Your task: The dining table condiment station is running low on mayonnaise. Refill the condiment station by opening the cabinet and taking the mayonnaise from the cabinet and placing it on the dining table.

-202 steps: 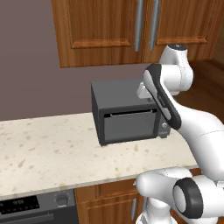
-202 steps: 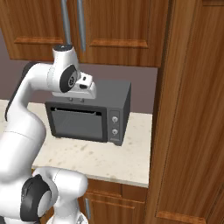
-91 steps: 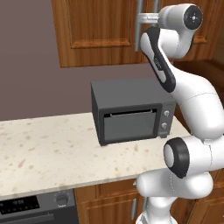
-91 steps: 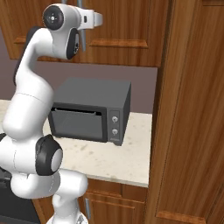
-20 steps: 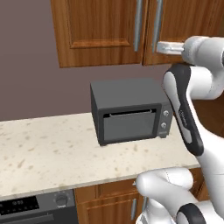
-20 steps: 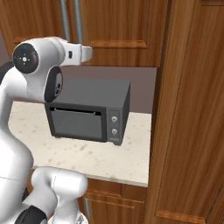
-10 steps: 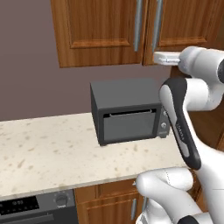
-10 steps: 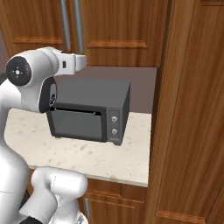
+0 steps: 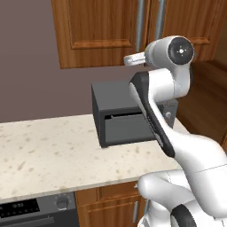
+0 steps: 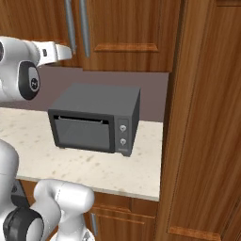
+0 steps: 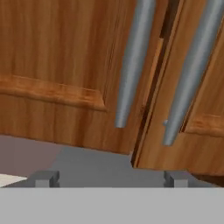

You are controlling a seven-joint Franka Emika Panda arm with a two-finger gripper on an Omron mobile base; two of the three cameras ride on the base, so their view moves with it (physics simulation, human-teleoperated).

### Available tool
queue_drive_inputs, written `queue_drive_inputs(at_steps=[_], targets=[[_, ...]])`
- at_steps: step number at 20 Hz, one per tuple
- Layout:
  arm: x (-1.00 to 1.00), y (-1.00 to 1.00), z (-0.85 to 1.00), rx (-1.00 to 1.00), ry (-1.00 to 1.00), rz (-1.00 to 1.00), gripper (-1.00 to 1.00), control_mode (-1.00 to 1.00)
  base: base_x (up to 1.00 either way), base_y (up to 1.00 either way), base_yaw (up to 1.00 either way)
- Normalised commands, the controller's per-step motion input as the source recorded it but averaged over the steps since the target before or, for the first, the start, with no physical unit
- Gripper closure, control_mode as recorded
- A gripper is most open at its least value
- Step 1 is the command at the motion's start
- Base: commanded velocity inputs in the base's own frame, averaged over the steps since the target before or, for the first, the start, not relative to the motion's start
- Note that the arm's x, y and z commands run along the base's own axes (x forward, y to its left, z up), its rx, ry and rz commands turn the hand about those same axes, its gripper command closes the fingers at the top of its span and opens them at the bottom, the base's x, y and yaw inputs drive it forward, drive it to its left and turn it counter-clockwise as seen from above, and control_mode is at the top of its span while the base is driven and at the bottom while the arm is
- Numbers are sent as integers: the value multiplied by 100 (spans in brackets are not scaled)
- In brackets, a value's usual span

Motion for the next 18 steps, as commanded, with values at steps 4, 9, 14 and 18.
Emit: queue_drive_inputs(at_steps=[4,9,14,18], targets=[[51,0,0,-37,0,-4,-100,-100,0,0,0],[42,0,0,-36,0,-2,-100,-100,0,0,0],[61,0,0,-29,0,-3,-100,-100,0,0,0],[24,0,-5,-32,0,0,-100,-100,0,0,0]])
